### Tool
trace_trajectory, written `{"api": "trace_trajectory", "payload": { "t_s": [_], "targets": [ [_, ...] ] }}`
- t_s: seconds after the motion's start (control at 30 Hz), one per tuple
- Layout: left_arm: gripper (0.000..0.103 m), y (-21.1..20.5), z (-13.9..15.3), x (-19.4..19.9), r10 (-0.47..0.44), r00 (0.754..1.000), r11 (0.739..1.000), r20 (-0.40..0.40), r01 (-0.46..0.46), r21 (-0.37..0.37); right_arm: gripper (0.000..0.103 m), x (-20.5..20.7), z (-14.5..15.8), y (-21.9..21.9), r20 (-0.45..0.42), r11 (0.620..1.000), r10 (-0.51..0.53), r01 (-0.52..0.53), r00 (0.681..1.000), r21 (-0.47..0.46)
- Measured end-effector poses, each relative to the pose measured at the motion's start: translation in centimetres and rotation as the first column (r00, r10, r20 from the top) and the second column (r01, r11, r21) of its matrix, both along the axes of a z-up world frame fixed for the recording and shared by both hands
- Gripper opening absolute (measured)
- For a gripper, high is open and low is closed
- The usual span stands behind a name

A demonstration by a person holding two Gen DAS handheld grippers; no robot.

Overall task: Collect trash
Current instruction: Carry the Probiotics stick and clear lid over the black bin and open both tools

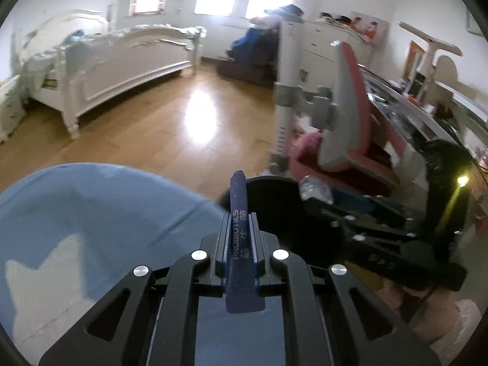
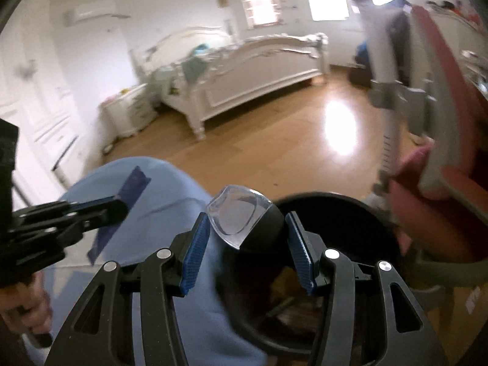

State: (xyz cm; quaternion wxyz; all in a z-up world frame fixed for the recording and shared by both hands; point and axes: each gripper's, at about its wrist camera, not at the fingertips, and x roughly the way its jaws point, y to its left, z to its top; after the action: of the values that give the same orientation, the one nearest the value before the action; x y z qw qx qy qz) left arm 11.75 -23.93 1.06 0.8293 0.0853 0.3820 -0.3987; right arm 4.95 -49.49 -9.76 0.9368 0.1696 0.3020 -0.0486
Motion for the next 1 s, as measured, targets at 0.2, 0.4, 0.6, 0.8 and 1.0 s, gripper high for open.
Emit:
{"api": "trace_trajectory", "payload": {
  "t_s": [0.2,0.4,0.6,0.8,1.0],
  "targets": [
    [0.012,-4.2,-1.6,-0.8,-0.061,0.997,0.998,-0.048,0.061,0.0,0.052,-0.8,-2.5,-3.0,-0.034,0.998,-0.059,0.06,0.998,0.02],
    [0.012,-6.6,-2.3,-1.1,-0.098,0.994,0.995,-0.052,0.099,0.025,0.052,-0.4,-3.5,-4.1,-0.047,0.996,-0.08,0.081,0.996,0.035],
    [0.012,-8.0,-3.0,-1.2,-0.107,0.993,0.993,-0.055,0.109,0.052,0.052,-0.5,-4.4,-4.9,-0.054,0.995,-0.083,0.086,0.995,0.056],
    [0.012,-8.4,-3.6,-1.1,-0.109,0.992,0.991,-0.071,0.114,0.068,0.052,-0.4,-4.8,-5.5,-0.06,0.994,-0.086,0.09,0.994,0.063],
    [0.014,-9.0,-4.1,-0.6,-0.1,0.991,0.991,-0.087,0.106,0.076,0.052,-0.3,-5.0,-6.0,-0.067,0.993,-0.088,0.093,0.994,0.068]
  ]
}}
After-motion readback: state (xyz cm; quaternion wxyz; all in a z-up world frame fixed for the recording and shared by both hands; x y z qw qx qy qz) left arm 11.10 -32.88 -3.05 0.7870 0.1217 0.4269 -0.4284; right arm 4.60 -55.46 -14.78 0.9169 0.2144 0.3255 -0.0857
